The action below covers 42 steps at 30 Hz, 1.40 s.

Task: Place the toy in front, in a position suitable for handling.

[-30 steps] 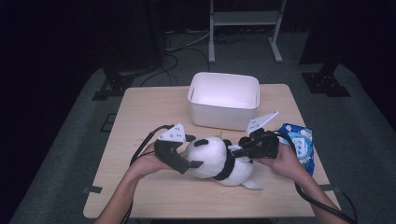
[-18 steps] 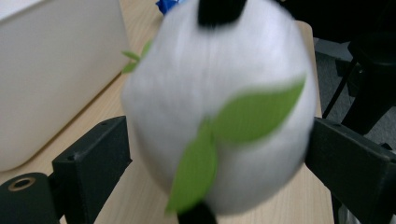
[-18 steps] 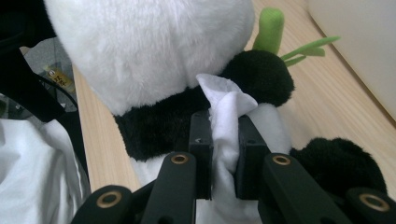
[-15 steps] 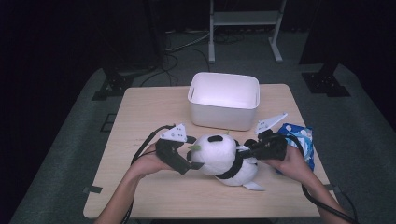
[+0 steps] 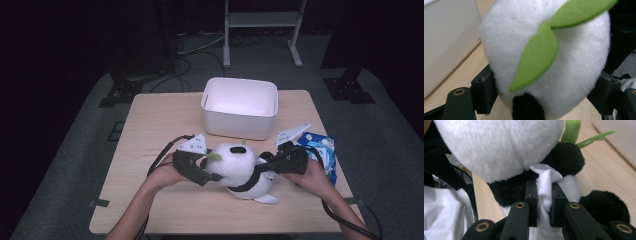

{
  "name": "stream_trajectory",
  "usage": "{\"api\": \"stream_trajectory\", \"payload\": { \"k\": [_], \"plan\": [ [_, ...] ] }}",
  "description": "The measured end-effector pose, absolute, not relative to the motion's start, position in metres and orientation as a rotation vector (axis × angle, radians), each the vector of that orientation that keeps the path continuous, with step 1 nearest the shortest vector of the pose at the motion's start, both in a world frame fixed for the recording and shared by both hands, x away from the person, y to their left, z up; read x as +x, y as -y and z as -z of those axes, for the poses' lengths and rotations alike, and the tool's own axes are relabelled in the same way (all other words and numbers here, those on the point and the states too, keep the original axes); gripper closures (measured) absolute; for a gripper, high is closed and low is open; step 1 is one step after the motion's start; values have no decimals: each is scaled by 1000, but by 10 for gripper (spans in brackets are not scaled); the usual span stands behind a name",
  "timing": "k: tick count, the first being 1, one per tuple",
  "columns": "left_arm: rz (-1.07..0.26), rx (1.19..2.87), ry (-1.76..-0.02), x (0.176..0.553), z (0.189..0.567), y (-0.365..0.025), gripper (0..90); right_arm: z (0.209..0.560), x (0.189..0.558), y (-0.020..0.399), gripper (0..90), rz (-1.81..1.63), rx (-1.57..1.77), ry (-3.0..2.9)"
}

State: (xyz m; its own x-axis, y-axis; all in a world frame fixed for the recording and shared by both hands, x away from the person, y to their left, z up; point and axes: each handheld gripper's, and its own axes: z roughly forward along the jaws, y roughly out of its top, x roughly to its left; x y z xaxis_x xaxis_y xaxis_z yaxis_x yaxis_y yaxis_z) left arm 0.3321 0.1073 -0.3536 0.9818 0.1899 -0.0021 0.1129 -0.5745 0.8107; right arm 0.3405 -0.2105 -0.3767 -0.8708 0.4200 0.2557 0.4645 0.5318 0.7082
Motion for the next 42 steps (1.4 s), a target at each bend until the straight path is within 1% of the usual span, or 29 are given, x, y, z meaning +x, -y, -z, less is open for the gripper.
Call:
{"api": "stream_trajectory", "payload": {
  "k": [6, 11, 18, 26, 33, 37, 42],
  "plan": [
    [-144, 2215, -210, 329, 340, -116, 217, 384, 344, 195, 795, 1288, -750, 2670],
    [-152, 2220, -213, 329, 339, -122, 217, 378, 347, 191, 795, 1328, -734, 2638],
    [-154, 2221, -216, 328, 337, -125, 217, 360, 347, 185, 794, 1341, -704, 2682],
    [-160, 2231, -207, 326, 337, -123, 217, 346, 346, 192, 794, 1404, -709, 2678],
    [-178, 2265, -188, 322, 333, -113, 218, 318, 341, 200, 794, 1531, -672, 2624],
    [-189, 2289, -178, 322, 329, -105, 219, 301, 336, 194, 793, 1572, -614, 2617],
    [-195, 2301, -171, 321, 327, -99, 219, 289, 333, 183, 793, 1567, -564, 2645]
  ]
}}
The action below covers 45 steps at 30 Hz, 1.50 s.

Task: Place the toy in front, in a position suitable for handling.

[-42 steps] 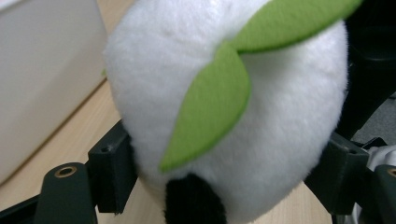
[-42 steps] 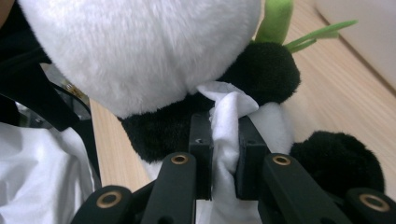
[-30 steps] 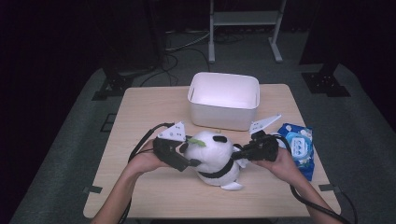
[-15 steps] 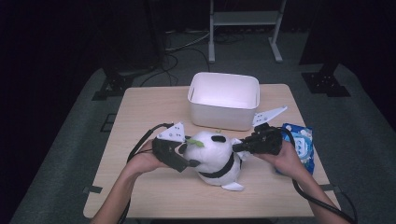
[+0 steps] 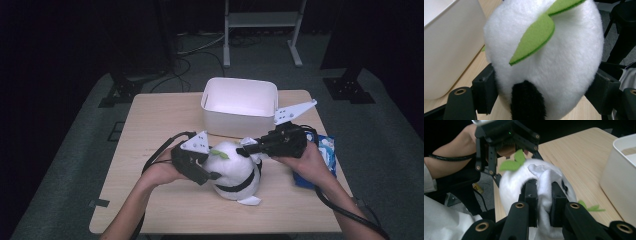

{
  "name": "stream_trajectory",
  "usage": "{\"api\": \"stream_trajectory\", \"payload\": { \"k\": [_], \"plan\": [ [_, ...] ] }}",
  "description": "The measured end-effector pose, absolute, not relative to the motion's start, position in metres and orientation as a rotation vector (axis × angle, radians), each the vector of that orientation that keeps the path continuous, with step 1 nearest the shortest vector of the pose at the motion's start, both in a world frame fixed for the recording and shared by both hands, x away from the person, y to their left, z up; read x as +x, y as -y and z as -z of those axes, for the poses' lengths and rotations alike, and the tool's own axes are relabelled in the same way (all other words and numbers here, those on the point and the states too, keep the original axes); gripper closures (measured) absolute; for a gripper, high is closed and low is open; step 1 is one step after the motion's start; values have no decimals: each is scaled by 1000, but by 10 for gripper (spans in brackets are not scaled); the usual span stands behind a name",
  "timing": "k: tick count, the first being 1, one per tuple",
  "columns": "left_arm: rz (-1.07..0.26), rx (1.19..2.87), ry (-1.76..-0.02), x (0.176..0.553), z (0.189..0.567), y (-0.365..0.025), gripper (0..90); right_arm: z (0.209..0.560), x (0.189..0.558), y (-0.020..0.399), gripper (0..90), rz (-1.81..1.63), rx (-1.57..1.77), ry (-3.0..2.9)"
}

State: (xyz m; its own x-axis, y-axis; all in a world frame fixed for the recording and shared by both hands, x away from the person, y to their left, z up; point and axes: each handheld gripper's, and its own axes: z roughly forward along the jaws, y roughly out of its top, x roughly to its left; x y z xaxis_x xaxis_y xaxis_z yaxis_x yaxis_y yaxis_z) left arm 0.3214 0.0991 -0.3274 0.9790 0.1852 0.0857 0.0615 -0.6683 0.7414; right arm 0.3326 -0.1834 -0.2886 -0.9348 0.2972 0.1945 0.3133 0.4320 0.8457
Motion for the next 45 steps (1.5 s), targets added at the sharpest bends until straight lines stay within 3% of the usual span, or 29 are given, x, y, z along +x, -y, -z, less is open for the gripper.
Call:
{"api": "stream_trajectory", "payload": {
  "k": [24, 45],
  "plan": [
    [-176, 2300, -177, 327, 327, -85, 219, 275, 337, 127, 792, 1392, -435, 2814],
    [-173, 2282, -191, 328, 331, -96, 223, 276, 339, 169, 790, 1461, -576, 2794]
  ]
}}
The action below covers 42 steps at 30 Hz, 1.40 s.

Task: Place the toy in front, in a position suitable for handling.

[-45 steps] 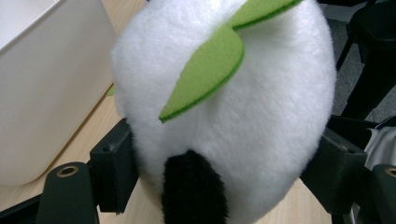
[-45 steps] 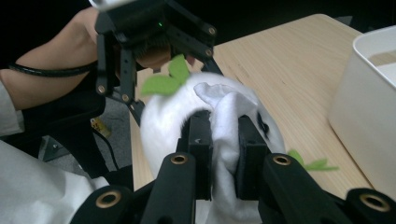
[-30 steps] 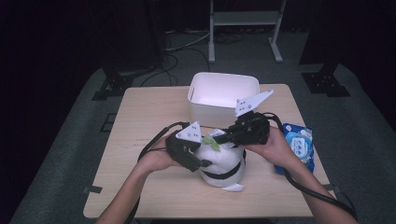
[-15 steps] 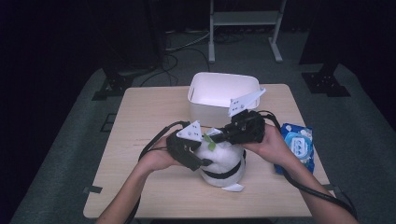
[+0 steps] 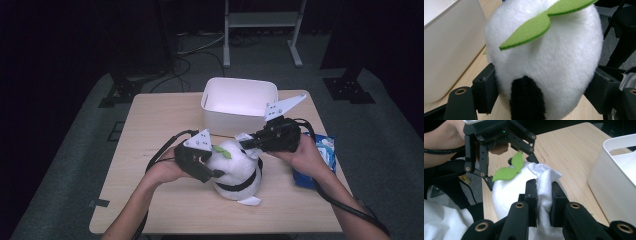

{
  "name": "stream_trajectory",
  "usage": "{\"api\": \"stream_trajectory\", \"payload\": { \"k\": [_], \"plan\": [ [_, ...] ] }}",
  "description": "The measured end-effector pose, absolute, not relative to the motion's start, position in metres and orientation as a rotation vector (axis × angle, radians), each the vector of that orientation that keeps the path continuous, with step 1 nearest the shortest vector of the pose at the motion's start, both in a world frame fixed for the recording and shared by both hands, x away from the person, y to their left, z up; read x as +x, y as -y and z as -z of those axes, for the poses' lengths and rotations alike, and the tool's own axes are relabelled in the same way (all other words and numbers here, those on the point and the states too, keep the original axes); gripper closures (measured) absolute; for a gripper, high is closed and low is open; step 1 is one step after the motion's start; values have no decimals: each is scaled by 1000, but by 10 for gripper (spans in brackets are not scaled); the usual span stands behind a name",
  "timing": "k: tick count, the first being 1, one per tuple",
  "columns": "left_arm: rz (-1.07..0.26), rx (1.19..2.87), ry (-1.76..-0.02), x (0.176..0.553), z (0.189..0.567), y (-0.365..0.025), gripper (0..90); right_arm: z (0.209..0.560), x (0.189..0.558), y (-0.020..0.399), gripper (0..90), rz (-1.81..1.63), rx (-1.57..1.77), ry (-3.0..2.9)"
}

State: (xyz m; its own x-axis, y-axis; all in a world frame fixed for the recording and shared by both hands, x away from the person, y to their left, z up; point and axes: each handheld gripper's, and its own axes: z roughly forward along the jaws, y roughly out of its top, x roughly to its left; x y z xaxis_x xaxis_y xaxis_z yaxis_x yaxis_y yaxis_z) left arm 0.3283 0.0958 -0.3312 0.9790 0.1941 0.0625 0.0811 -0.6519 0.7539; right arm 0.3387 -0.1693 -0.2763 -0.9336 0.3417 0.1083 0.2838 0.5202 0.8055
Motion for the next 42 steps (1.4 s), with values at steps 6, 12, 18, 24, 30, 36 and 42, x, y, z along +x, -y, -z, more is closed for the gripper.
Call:
{"api": "stream_trajectory", "payload": {
  "k": [6, 12, 18, 24, 30, 36, 42],
  "plan": [
    [-170, 2279, -202, 328, 332, -101, 223, 282, 341, 181, 790, -1395, 599, -2677],
    [-164, 2279, -211, 328, 333, -103, 222, 294, 342, 192, 790, -1348, 646, -2686],
    [-160, 2272, -213, 329, 334, -106, 222, 310, 347, 212, 790, -1314, 734, -2680],
    [-160, 2273, -215, 329, 335, -108, 222, 328, 355, 238, 790, -1285, 862, -2658],
    [-157, 2269, -216, 329, 335, -109, 222, 342, 361, 264, 790, -1258, 970, -2628],
    [-158, 2270, -217, 329, 336, -110, 222, 351, 365, 289, 789, -1217, 1076, -2592],
    [-159, 2279, -213, 329, 336, -111, 222, 360, 368, 311, 789, -1170, 1176, -2553]
  ]
}}
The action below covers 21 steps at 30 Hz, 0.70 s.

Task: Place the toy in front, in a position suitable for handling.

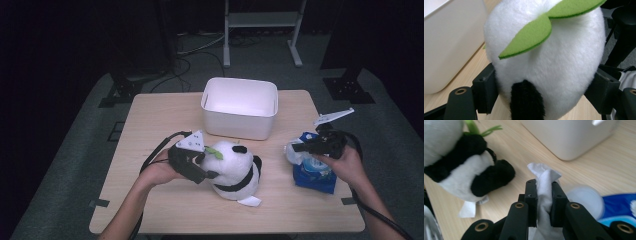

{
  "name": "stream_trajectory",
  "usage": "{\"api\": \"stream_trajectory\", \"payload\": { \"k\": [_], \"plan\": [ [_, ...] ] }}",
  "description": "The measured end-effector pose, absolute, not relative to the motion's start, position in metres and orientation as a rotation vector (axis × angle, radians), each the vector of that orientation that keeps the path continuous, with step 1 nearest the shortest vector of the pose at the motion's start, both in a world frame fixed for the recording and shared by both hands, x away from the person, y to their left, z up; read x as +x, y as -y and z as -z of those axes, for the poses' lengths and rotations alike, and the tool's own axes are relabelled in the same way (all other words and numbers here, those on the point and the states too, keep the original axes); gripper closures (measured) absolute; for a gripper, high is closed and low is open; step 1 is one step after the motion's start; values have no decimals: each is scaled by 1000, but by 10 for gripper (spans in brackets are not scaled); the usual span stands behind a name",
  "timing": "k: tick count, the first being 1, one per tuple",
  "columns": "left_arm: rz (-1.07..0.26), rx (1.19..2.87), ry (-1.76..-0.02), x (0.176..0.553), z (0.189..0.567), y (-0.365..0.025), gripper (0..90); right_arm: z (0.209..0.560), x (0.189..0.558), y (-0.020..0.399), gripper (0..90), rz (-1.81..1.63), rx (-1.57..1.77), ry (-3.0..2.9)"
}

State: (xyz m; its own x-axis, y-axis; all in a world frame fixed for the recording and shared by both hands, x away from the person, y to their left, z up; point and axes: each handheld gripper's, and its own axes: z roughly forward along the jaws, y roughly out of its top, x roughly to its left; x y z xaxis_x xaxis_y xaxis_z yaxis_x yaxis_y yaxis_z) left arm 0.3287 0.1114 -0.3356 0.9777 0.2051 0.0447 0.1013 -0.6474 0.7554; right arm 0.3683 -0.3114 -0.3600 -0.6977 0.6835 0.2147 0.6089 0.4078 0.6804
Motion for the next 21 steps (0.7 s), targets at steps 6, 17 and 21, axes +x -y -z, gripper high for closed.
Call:
{"api": "stream_trajectory", "payload": {
  "k": [6, 17, 21],
  "plan": [
    [-157, 2283, -212, 329, 335, -111, 222, 368, 372, 329, 787, -1138, 1253, -2520],
    [-156, 2282, -213, 329, 336, -112, 222, 396, 375, 360, 686, -1053, 1417, -2465],
    [-156, 2283, -209, 330, 336, -111, 222, 399, 374, 364, 635, -1043, 1440, -2462]
  ]
}}
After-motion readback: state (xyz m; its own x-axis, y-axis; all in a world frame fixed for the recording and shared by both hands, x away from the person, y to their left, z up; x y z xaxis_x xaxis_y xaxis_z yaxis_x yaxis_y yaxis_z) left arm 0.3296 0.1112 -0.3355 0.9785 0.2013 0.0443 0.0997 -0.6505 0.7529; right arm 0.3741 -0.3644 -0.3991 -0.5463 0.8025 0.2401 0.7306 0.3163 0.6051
